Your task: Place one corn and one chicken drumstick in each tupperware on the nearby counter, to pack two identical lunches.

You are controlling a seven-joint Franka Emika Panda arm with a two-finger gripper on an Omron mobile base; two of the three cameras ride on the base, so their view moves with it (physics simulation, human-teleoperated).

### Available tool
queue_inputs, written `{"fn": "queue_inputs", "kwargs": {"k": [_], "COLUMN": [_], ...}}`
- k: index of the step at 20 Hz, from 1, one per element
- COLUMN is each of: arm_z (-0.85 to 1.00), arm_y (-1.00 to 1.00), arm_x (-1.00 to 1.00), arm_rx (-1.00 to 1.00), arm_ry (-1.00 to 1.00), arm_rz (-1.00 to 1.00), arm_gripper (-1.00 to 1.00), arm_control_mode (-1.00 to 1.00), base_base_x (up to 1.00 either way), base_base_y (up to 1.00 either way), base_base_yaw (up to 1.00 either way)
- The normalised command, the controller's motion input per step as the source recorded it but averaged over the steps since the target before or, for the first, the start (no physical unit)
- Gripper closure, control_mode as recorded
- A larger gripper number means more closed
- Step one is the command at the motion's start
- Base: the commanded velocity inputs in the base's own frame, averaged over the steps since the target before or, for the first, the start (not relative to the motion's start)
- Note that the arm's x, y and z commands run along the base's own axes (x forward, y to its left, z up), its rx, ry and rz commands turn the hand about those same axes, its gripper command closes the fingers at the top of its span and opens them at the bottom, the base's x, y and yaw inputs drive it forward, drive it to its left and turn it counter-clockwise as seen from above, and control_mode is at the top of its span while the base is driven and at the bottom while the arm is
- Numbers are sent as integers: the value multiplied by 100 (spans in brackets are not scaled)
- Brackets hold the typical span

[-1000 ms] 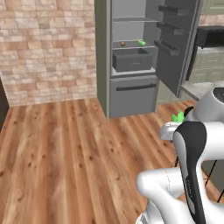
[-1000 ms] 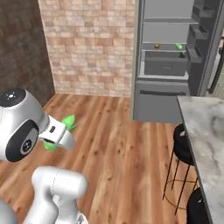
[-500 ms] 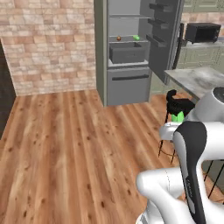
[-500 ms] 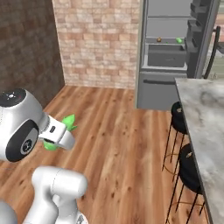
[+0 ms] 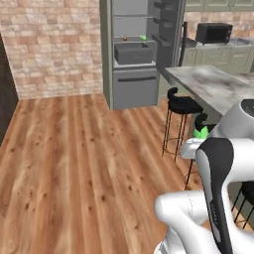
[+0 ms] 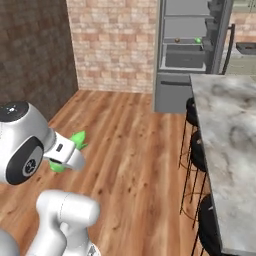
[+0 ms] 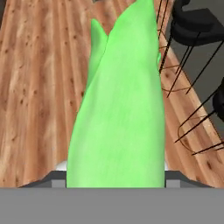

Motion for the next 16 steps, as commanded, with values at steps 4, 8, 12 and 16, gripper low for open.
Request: {"fn": "queue_inputs", "kwargs": {"k": [4, 8, 12, 16], "arm_z": [0, 0, 0, 0], "arm_y": [0, 0, 0, 0], "arm_x": [0, 0, 0, 0], "arm_rx": [0, 0, 0, 0], "arm_ry": [0, 0, 0, 0], "arm_rz": [0, 0, 0, 0], "arm_gripper": [100, 100, 100, 100], "arm_control_mode": [100, 100, 100, 100], "base_base_x": [-85, -52, 3, 8], "base_base_y": [-77, -88, -91, -100], "base_base_yaw": [0, 0, 0, 0]}}
